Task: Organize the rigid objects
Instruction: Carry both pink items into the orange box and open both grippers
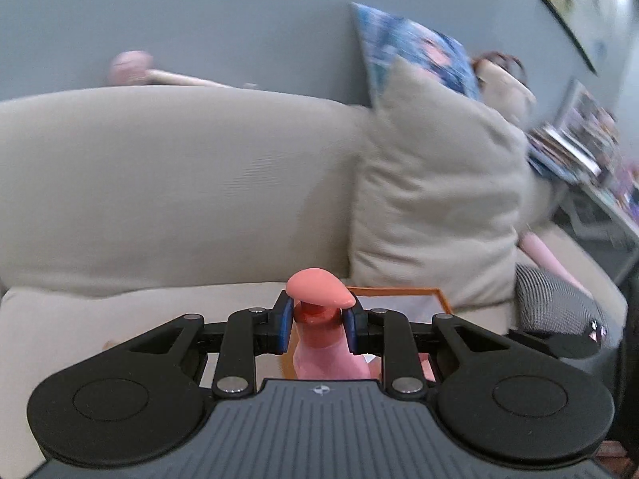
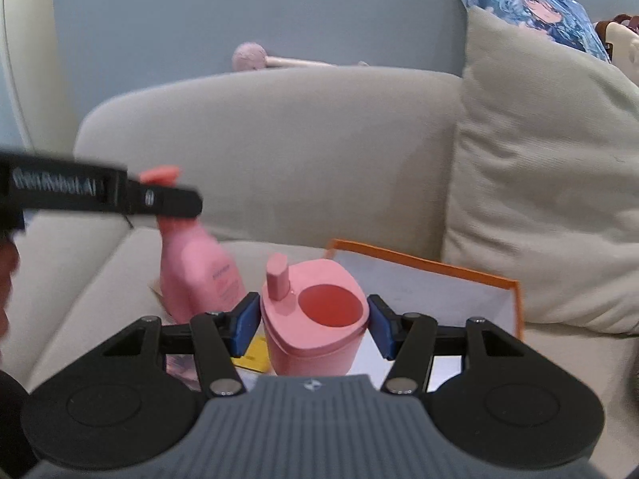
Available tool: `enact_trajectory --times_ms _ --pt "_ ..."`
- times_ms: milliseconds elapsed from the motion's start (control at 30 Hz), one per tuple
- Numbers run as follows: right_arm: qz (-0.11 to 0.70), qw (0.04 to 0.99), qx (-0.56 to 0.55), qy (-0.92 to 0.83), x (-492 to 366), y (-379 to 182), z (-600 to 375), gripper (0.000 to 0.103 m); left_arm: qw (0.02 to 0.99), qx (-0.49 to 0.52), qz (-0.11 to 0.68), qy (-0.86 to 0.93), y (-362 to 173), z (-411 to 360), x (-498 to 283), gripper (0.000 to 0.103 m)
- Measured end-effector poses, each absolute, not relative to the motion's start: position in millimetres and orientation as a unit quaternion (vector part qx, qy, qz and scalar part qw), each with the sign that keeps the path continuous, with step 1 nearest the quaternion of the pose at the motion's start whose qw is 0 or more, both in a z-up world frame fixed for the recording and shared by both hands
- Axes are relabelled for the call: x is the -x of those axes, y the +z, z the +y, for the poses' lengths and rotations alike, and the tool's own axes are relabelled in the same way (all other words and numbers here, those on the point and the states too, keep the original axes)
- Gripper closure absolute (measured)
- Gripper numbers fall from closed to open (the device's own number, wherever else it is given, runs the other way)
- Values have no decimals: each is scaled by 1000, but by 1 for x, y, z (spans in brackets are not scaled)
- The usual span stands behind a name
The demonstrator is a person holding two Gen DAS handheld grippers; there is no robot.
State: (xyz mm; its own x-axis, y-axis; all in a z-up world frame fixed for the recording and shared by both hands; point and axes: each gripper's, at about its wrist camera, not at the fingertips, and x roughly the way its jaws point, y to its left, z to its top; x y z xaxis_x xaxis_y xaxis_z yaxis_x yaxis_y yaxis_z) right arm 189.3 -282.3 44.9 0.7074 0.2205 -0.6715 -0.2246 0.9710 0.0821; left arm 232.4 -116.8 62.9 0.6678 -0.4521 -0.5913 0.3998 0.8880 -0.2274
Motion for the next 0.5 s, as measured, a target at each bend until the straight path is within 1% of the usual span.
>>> enact_trajectory --times_ms 233,367,500 --pt "413 901 13 135 -220 4 -315 44 885 -56 349 -303 24 -172 -262 75" --pt "439 884 19 159 -239 -21 -324 44 875 -101 363 -305 -3 -182 -281 75" --pt "446 876 49 177 -256 -41 -321 44 863 -151 363 -316 -23 -191 -293 75"
